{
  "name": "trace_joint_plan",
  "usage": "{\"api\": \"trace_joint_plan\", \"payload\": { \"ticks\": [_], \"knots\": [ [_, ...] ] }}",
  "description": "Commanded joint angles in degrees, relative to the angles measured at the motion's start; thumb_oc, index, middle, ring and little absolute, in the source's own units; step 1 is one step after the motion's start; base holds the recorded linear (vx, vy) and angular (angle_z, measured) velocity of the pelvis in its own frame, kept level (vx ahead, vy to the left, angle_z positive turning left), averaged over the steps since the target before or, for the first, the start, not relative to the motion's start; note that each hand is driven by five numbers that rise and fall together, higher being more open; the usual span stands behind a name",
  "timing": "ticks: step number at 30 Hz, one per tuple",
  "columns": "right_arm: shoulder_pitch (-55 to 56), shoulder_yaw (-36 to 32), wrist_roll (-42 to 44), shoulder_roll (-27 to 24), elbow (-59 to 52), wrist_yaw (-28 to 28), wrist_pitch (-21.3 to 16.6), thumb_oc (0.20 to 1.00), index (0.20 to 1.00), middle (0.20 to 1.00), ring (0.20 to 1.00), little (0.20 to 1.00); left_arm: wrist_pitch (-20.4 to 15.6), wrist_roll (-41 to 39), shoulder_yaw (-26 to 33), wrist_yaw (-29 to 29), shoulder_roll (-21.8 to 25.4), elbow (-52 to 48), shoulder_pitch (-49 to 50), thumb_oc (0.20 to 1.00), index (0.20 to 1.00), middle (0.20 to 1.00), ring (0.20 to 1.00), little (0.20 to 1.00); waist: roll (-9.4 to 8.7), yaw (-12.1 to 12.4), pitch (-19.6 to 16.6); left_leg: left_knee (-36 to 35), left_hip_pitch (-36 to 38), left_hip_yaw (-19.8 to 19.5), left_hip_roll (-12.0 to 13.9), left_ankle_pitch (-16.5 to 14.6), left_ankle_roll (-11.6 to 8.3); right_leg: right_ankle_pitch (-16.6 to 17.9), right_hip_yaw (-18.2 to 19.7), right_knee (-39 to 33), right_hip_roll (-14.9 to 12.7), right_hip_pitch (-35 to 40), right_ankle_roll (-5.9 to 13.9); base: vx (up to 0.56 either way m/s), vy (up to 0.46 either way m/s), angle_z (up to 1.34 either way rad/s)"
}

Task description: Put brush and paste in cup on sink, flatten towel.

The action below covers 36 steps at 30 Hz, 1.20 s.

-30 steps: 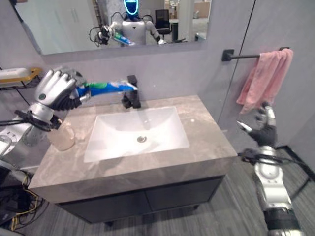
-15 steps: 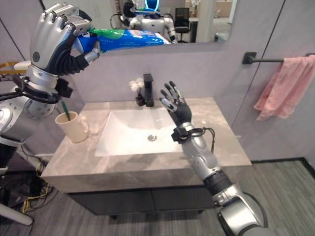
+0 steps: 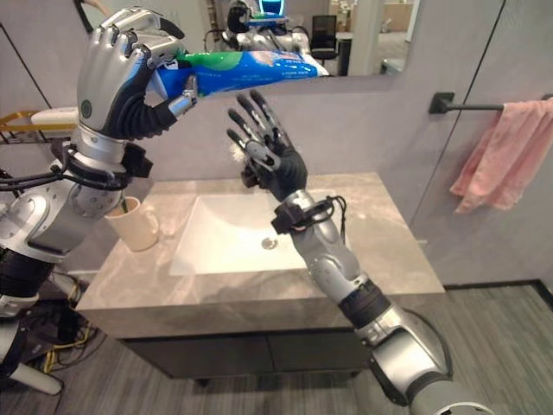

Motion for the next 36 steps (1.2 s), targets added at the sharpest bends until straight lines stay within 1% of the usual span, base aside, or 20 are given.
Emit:
{"api": "trace_joint_plan", "payload": {
  "ticks": [1,7,9,16,18,20,23,24,25,27,29,30,31,32,33,34,35,36],
  "knots": [
    [-6.2,-0.9,2.4,1.2,-2.0,1.1,-3.9,1.0,1.0,1.0,1.0,1.0,0.3,-2.1,0.7,2.1,-0.3,2.6,-4.6,0.2,0.2,0.2,0.2,0.2,-2.96,2.2,-2.0,0.2,4.6,-1.8,-0.1,-3.7,-1.77,8.1,0.8,0.8,-2.3,-4.7,3.01,0.0,0.011,0.04],
    [-8.9,-1.6,1.9,1.2,-2.3,0.0,-4.9,1.0,1.0,1.0,1.0,1.0,-0.8,-3.0,0.0,0.8,-1.7,2.3,-3.1,0.2,0.2,0.2,0.2,0.2,-3.52,2.5,-1.9,0.2,4.3,-2.0,-0.2,-3.8,-1.61,8.2,0.8,0.7,-2.3,-4.7,3.04,0.01,0.005,0.04],
    [-10.8,-3.0,1.2,2.2,-1.9,-1.7,-6.1,1.0,1.0,1.0,1.0,1.0,-1.7,-5.1,1.9,0.2,-3.8,1.2,1.3,0.2,0.2,0.2,0.2,0.2,-4.06,2.9,-1.8,0.2,4.3,-1.9,-0.2,-4.0,-1.44,8.3,1.0,0.5,-2.4,-4.9,3.16,0.01,0.008,0.02],
    [-11.8,-5.4,1.4,4.6,-2.8,-3.9,-8.4,1.0,1.0,1.0,1.0,1.0,-2.5,-6.7,4.3,-0.4,-5.8,0.2,6.9,0.2,0.2,0.2,0.2,0.2,-4.46,3.5,-1.5,0.2,4.2,-1.7,-0.5,-4.2,-1.19,8.4,1.4,0.3,-2.4,-5.0,3.15,0.0,0.0,0.0],
    [-11.7,-5.3,1.3,4.8,-3.1,-4.1,-8.4,1.0,1.0,1.0,1.0,1.0,-2.5,-6.9,4.7,-0.4,-5.9,0.1,7.5,0.2,0.2,0.2,0.2,0.2,-4.5,3.5,-1.6,0.2,4.1,-1.7,-0.5,-4.2,-1.17,8.4,1.5,0.3,-2.4,-5.1,3.14,0.0,0.0,0.0],
    [-10.8,-5.2,1.7,5.7,-4.0,-4.4,-8.8,1.0,1.0,1.0,1.0,1.0,-2.3,-6.8,7.2,-0.3,-5.6,-0.5,11.7,0.2,0.2,0.2,0.2,0.2,-4.73,3.8,-1.4,0.2,4.1,-1.7,-0.6,-4.3,-1.11,8.5,1.6,0.3,-2.5,-5.3,3.09,0.0,0.0,0.0],
    [-9.7,-4.8,1.8,5.9,-4.6,-4.4,-8.5,1.0,1.0,1.0,1.0,1.0,-2.5,-6.4,8.7,-0.3,-5.3,-1.6,14.5,0.2,0.2,0.2,0.2,0.2,-4.71,4.0,-1.4,0.2,4.1,-1.7,-0.6,-4.3,-1.05,8.4,1.7,0.2,-2.4,-5.3,3.02,0.0,0.0,0.0],
    [-8.5,-4.6,2.0,6.1,-4.7,-4.3,-8.3,1.0,1.0,1.0,1.0,1.0,-2.5,-6.8,10.3,-0.2,-5.2,-2.1,16.7,0.2,0.2,0.2,0.2,0.2,-4.75,4.3,-1.2,0.2,4.1,-1.6,-0.6,-4.3,-1.04,8.4,1.8,0.2,-2.4,-5.3,2.97,0.0,0.0,0.0],
    [-7.7,-4.3,2.1,6.3,-4.7,-4.3,-8.1,0.896,0.896,0.896,0.896,0.896,-2.7,-7.2,11.4,-0.3,-5.4,-2.5,18.5,0.2,0.2,0.2,0.2,0.2,-4.76,4.5,-1.1,0.2,4.2,-1.6,-0.6,-4.3,-1.06,8.4,1.8,0.1,-2.3,-5.2,2.93,0.0,0.0,0.0],
    [-7.3,-4.0,2.4,6.4,-4.5,-4.1,-7.9,0.862,0.862,0.862,0.862,0.862,-2.8,-7.5,11.6,-0.4,-5.7,-2.4,19.0,0.2,0.2,0.2,0.2,0.2,-4.7,4.5,-1.2,0.2,4.1,-1.6,-0.5,-4.3,-1.07,8.4,1.7,0.1,-2.3,-5.2,2.9,0.0,0.0,0.0],
    [-6.9,-3.9,2.5,6.4,-4.3,-4.0,-7.8,0.849,0.849,0.849,0.849,0.849,-3.0,-7.8,11.6,-0.6,-6.1,-2.4,19.7,0.2,0.2,0.2,0.2,0.2,-4.67,4.5,-1.1,0.2,4.1,-1.7,-0.5,-4.2,-1.09,8.4,1.6,0.1,-2.3,-5.2,2.83,0.0,0.0,0.0],
    [-6.7,-3.9,2.6,6.5,-4.2,-4.2,-7.8,0.733,0.733,0.733,0.733,0.733,-3.0,-7.9,11.6,-0.5,-6.3,-2.2,20.0,0.2,0.2,0.2,0.2,0.2,-4.64,4.5,-1.1,0.2,4.1,-1.7,-0.5,-4.2,-1.1,8.4,1.6,0.1,-2.3,-5.1,2.81,0.0,0.0,0.0],
    [-6.2,-3.9,2.7,6.8,-4.1,-4.5,-7.9,0.558,0.558,0.558,0.558,0.558,-2.9,-8.2,11.8,-0.7,-6.8,-2.0,20.6,0.2,0.2,0.2,0.2,0.2,-4.62,4.6,-1.0,0.2,4.0,-1.8,-0.5,-4.1,-1.16,8.4,1.5,0.1,-2.2,-5.1,2.78,0.0,0.0,0.0],
    [-6.2,-3.9,2.7,6.8,-4.1,-4.5,-7.8,0.539,0.539,0.539,0.539,0.539,-2.9,-8.2,11.8,-0.7,-6.8,-2.1,20.7,0.2,0.2,0.2,0.2,0.2,-4.61,4.6,-1.0,0.2,4.0,-1.8,-0.5,-4.1,-1.16,8.4,1.5,0.1,-2.2,-5.1,2.78,0.0,0.0,0.0],
    [-5.8,-3.8,2.5,7.0,-4.1,-4.6,-7.6,0.322,0.322,0.322,0.322,0.322,-3.0,-8.4,11.6,-1.1,-7.2,-1.9,20.9,0.2,0.2,0.2,0.2,0.2,-4.52,4.6,-1.0,0.2,4.0,-1.8,-0.5,-4.0,-1.19,8.4,1.4,0.1,-2.2,-5.1,2.72,0.0,0.0,0.0],
    [-5.8,-3.8,2.5,7.0,-4.1,-4.6,-7.5,0.241,0.241,0.241,0.241,0.241,-3.0,-8.4,11.6,-1.1,-7.2,-1.9,20.9,0.2,0.2,0.2,0.2,0.2,-4.52,4.6,-1.0,0.2,4.0,-1.8,-0.4,-4.0,-1.19,8.4,1.4,0.1,-2.2,-5.1,2.71,0.0,0.0,0.0],
    [-5.5,-3.6,2.5,7.0,-4.0,-4.6,-7.4,0.2,0.2,0.2,0.2,0.2,-3.0,-8.6,11.4,-1.4,-7.2,-1.9,20.9,0.2,0.2,0.2,0.2,0.2,-4.49,4.6,-0.9,0.2,4.0,-1.8,-0.4,-4.0,-1.21,8.4,1.4,0.1,-2.1,-5.1,2.68,0.0,0.0,0.0],
    [-5.1,-3.3,2.5,6.9,-3.9,-4.5,-7.2,0.2,0.2,0.2,0.2,0.2,-3.0,-8.9,11.3,-1.7,-7.4,-1.8,21.1,0.2,0.2,0.2,0.2,0.2,-4.43,4.6,-0.9,0.2,3.9,-1.9,-0.3,-3.9,-1.29,8.4,1.3,0.1,-2.1,-5.1,2.63,0.0,0.0,0.0]
  ]
}}
